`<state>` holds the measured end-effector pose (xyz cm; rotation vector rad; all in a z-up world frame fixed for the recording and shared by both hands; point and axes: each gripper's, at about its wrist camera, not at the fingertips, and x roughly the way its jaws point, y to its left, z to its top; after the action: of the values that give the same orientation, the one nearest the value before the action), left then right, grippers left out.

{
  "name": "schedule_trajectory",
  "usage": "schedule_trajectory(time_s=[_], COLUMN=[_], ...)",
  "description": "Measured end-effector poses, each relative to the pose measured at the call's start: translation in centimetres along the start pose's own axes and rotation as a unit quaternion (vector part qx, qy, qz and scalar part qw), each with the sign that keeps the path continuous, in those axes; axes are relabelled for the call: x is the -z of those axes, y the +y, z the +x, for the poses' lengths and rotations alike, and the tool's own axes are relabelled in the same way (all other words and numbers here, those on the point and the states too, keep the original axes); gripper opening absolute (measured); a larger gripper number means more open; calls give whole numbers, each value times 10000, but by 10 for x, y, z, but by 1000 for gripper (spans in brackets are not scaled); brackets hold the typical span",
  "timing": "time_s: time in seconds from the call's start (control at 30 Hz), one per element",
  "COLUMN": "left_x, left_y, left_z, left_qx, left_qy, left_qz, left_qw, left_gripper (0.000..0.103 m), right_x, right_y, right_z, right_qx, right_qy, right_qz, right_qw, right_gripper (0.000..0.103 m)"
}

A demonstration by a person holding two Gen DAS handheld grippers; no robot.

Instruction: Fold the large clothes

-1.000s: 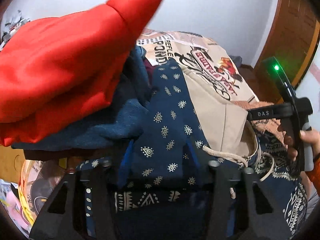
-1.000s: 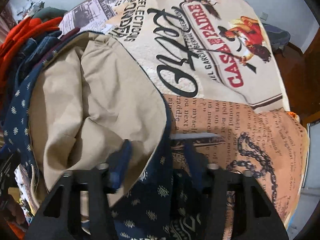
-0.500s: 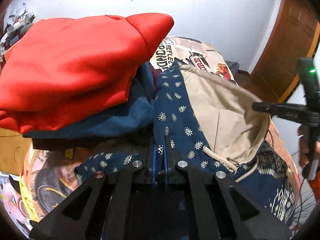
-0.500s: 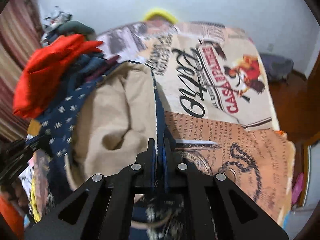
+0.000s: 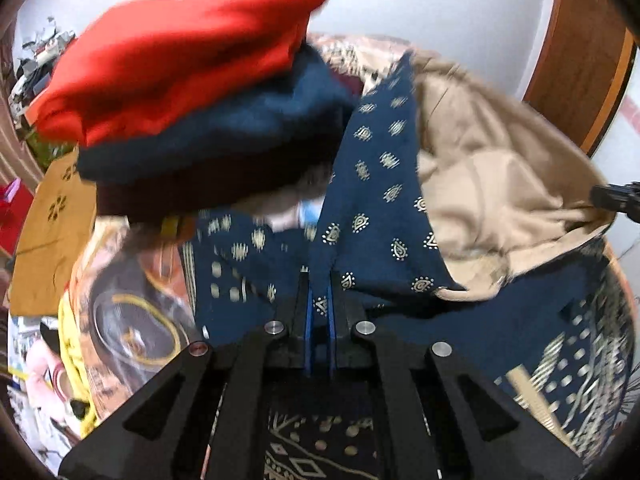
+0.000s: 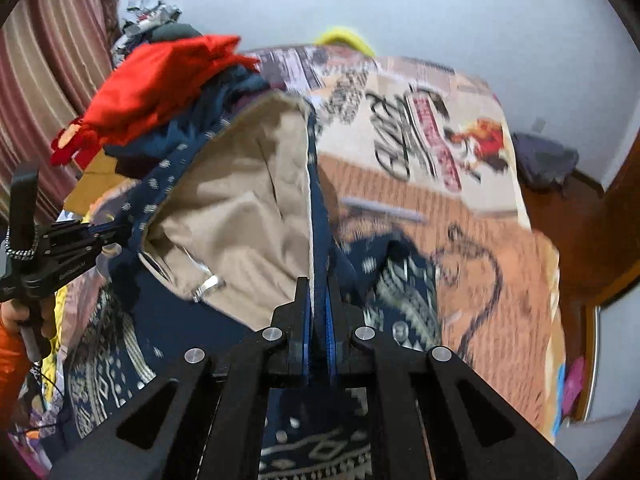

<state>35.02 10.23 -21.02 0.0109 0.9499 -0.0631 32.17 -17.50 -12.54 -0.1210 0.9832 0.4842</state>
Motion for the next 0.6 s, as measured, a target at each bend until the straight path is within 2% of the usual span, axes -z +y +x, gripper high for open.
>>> schedule_trajectory(time_s=[0.1,0.27,0.37,0.4,0.43,0.5,0.57,0.6], left_x=[13,15,11,10,7,1,-7,-13], left_y=[4,5,4,3,4,9,13,12], left_z=[18,21,12,5,-3,-17,-31,-38], left_qx=[20,18,-196,-270,-360,-439,-435,-386], left_qy=[327,438,345,276,161,-89,-308,-417], left_qz=[-294,-469,-444,-453,-470,-517,-541,-550], left_qw=[9990,9979,9982,9982,9981,9977,9971,9969], left_gripper=[6,9,23,32,43,53,55,55], right_x=[15,32,29,29,26,22,18,13], right_y=[-10,-27,-31,-30,-29,-25,-19,-15], right_z=[10,26,24,23,21,14,8,3], right_qx=[279,87,12,10,13,15,-24,-27], right_qy=[129,477,455,436,408,352,264,149], right_qz=[109,507,602,600,588,573,515,440], right_qw=[9995,9975,9971,9972,9974,9977,9983,9989], right_gripper=[6,6,9,10,14,23,40,43])
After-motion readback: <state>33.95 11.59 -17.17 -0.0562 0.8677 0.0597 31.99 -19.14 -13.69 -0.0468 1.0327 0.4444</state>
